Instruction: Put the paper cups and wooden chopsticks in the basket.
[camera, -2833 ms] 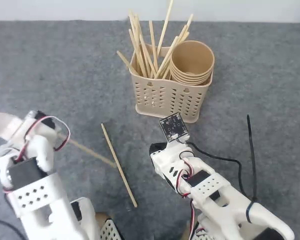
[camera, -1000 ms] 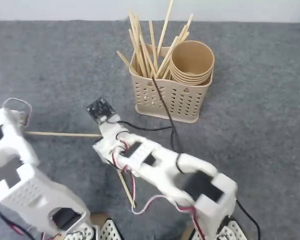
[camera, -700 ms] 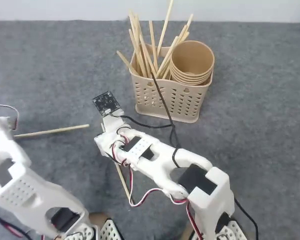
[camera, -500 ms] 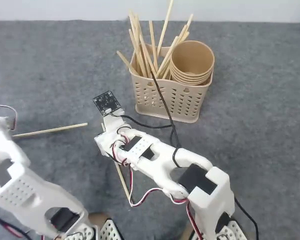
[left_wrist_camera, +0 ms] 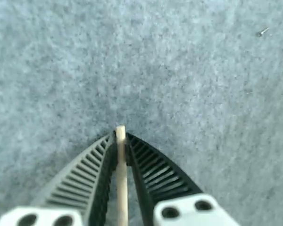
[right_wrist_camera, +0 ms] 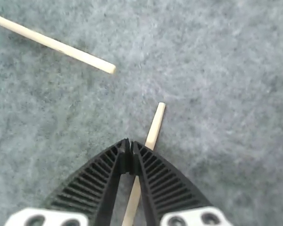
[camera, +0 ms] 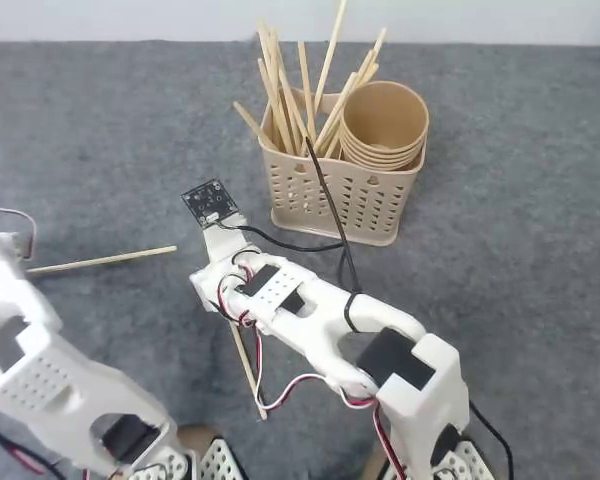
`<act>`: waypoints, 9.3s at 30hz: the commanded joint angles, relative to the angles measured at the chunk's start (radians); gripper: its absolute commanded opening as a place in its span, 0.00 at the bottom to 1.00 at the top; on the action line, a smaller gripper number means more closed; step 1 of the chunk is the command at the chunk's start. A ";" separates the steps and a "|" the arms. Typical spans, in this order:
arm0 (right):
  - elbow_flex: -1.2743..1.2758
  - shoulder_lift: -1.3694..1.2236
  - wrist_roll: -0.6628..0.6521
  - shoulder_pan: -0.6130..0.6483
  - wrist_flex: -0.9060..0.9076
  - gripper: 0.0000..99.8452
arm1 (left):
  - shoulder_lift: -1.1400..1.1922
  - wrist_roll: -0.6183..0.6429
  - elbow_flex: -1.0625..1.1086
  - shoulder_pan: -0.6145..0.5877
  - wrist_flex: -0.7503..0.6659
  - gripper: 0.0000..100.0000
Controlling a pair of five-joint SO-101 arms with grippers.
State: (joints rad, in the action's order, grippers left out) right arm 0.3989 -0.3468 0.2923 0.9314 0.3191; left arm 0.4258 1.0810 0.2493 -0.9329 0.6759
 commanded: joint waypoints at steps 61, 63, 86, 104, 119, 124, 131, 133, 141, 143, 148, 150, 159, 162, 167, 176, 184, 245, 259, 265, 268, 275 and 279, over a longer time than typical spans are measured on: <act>0.451 1.440 0.032 -0.364 -0.163 0.01 | -0.017 -0.193 -0.022 0.147 0.005 0.01; 0.446 1.480 0.037 -0.389 -0.260 0.01 | -0.017 -0.193 -0.022 0.147 0.005 0.01; 0.143 0.811 -0.534 -0.493 -1.038 0.01 | -0.017 -0.193 -0.021 0.146 0.005 0.01; 0.143 0.786 -0.195 -0.590 -0.581 0.01 | -0.017 -0.193 -0.021 0.146 0.005 0.01; 0.023 0.935 -0.052 -0.584 -0.168 0.21 | -0.017 -0.195 -0.021 0.147 0.005 0.01; -0.091 1.147 -0.023 -0.579 0.125 0.19 | -0.017 -0.195 -0.021 0.147 0.005 0.01; -0.017 1.471 0.092 -0.573 0.573 0.10 | -0.017 -0.195 -0.021 0.147 0.005 0.01; 0.044 1.538 0.083 -0.573 0.656 0.04 | -0.015 -0.195 -0.021 0.147 0.002 0.01; 0.529 1.609 -0.097 -0.581 0.568 0.01 | -0.005 -0.195 -0.022 0.141 0.000 0.01; 0.663 1.609 -0.112 -0.581 0.530 0.01 | -0.005 -0.195 -0.019 0.141 0.000 0.01; 0.976 1.609 -0.107 -0.576 0.349 0.01 | -0.014 -0.195 -0.019 0.153 0.028 0.01; 1.085 1.609 -0.104 -0.573 0.255 0.01 | -0.017 -0.195 -0.025 0.178 0.064 0.01; 1.235 1.609 -0.112 -0.575 0.071 0.01 | -0.207 -0.308 -0.091 0.293 0.224 0.01; 1.237 1.609 -0.112 -0.578 0.073 0.01 | -0.347 -0.334 -0.139 0.344 0.269 0.01; 1.237 1.604 -0.114 -0.579 0.073 0.01 | -0.609 -0.434 -0.259 0.437 0.275 0.01; 1.237 1.601 -0.114 -0.576 0.073 0.01 | -0.825 -0.508 -0.412 0.686 -0.114 0.01; 1.237 1.601 -0.114 -0.581 0.073 0.01 | -0.822 -0.577 -0.410 0.847 -0.595 0.01; 1.278 1.609 -0.199 -0.651 0.008 0.01 | -1.168 -0.746 -0.157 0.893 0.342 0.12; 1.220 2.041 -0.058 -0.937 0.312 0.01 | -1.448 -0.832 0.277 0.710 0.365 0.01; 1.154 2.130 -0.081 -0.854 0.539 0.01 | -1.669 -0.838 0.679 0.703 0.210 0.01; 1.134 2.126 -0.161 -0.845 0.656 0.01 | -1.784 -0.838 0.863 0.703 0.195 0.01; 1.194 2.163 -0.258 -0.845 0.863 0.01 | -2.134 -0.838 1.288 0.703 0.106 0.01; 1.269 2.161 -0.288 -0.820 0.875 0.01 | -2.266 -0.858 1.434 0.703 0.072 0.01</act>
State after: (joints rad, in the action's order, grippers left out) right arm 1.6617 1.7952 0.0330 0.0936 1.1753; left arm -1.7162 0.2539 1.5812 -0.2256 0.7940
